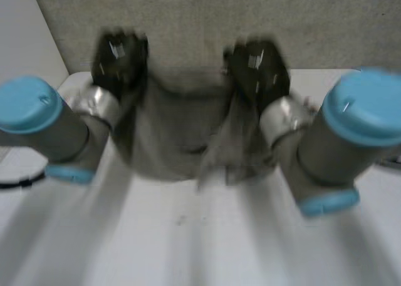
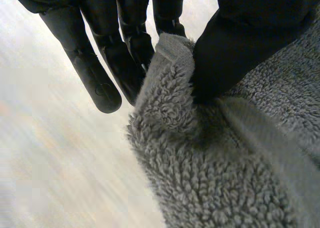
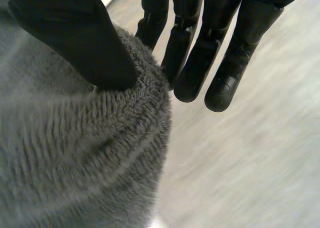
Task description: Fold the towel.
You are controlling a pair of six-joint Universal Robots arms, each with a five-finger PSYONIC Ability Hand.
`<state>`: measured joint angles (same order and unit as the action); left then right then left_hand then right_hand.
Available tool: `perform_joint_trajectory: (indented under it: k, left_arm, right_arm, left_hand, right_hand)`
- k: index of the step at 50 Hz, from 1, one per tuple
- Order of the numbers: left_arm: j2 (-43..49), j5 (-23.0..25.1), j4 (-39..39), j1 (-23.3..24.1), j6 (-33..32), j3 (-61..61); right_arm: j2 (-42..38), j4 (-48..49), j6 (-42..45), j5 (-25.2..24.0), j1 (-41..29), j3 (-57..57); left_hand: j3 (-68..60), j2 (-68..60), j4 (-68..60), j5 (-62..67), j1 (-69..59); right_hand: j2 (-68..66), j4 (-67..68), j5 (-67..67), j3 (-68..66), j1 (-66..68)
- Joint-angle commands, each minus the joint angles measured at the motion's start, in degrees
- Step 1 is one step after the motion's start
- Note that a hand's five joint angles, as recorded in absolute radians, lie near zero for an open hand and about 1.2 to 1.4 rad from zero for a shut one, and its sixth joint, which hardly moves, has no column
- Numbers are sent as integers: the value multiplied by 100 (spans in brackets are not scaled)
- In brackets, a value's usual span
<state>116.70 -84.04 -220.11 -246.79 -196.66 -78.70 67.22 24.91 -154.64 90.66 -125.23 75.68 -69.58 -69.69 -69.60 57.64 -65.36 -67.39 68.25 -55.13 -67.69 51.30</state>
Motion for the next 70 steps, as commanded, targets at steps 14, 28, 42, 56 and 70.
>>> perform_joint_trajectory:
  k: [14,28,42,56,70]
  left_arm:
    - [-745,45,-50,-9,-13,-1851]
    - [-938,28,2007,96,-13,-2176]
    - [-1448,-25,2068,298,66,-1860]
    - [-1782,-42,2130,684,224,-1465]
    - [-2063,-359,2332,949,453,-1156]
  right_arm:
    - [-588,-2799,830,-2017,693,-713]
    - [-842,-4266,1560,-2193,1238,-441]
    - [413,-2537,-1891,-2149,1405,1754]
    - [722,-894,-2992,-1025,976,3128]
    - [-498,163,-3309,330,272,2373]
  left_hand:
    - [-1042,-1031,-1040,1236,-1464]
    - [-1042,-1031,-1040,1236,-1464]
    - [-1042,-1031,-1040,1236,-1464]
    - [-1042,-1031,-1040,1236,-1464]
    - [-1042,-1031,-1040,1236,-1464]
  right_hand:
    - [-1261,1175,-1487,-1231,2870]
    - [4806,-4891,4579,4835,-3196]
    - [5211,-5297,4985,5240,-3601]
    - [4772,-4858,4546,4802,-3163]
    - [4889,-4975,4663,4918,-3280]
